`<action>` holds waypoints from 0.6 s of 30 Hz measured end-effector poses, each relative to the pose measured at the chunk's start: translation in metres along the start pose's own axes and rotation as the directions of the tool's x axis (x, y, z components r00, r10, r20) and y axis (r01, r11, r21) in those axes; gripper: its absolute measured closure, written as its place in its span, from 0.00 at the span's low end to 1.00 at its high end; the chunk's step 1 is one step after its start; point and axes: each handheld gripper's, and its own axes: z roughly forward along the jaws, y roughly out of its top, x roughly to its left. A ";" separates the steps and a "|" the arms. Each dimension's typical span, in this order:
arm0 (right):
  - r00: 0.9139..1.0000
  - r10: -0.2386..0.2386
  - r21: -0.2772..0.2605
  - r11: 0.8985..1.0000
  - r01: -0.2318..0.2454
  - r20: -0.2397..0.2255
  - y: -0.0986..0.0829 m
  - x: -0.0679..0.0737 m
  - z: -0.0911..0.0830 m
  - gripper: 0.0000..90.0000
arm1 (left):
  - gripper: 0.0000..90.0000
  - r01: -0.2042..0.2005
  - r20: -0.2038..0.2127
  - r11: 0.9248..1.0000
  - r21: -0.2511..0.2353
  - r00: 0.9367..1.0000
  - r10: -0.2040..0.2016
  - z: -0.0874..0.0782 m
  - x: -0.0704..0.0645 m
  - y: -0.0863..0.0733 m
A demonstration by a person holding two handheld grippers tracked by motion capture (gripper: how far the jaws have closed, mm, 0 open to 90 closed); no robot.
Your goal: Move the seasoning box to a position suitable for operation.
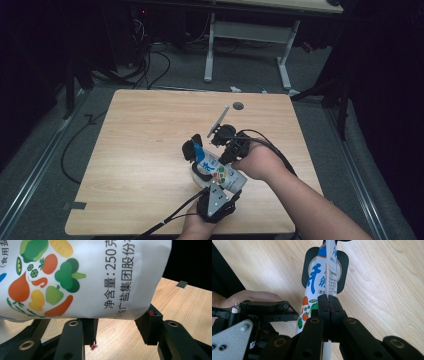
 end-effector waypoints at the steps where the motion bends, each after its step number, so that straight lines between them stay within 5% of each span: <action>1: 1.000 -0.003 0.001 1.000 0.003 0.002 0.000 0.000 0.000 1.00 | 0.62 0.000 0.000 1.000 0.000 1.000 0.000 0.000 0.000 0.000; 18: 1.000 -0.004 -0.003 1.000 0.004 0.004 0.001 0.000 -0.001 1.00 | 0.62 -0.002 0.003 1.000 -0.007 1.000 0.002 0.000 0.000 0.001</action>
